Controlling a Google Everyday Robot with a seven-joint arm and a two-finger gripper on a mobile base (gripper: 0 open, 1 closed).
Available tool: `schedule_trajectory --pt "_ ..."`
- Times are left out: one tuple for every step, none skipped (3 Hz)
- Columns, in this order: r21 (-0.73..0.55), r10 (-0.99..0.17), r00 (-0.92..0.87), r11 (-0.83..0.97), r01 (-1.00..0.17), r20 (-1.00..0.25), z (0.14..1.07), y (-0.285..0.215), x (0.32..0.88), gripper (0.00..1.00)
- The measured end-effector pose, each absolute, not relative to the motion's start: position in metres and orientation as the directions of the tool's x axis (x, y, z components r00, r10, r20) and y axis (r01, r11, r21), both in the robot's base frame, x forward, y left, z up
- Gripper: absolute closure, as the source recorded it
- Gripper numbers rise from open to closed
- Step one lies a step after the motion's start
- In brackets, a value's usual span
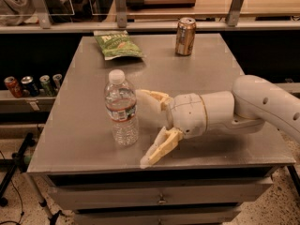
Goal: Move water bottle near green jalapeno chip bag
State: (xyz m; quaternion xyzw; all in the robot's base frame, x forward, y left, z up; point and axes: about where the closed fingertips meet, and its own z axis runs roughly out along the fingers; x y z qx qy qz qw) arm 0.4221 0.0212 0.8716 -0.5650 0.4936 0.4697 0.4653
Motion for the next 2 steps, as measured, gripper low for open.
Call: schedule_trajectory --pt "-0.064 -0.115 0.07 -0.052 -0.997 -0.991 0.8669 0.0283 0.4228 0.0" --pt "-0.06 -0.105 0.064 -0.036 -0.998 -0.992 0.8614 0.035 0.4242 0.0"
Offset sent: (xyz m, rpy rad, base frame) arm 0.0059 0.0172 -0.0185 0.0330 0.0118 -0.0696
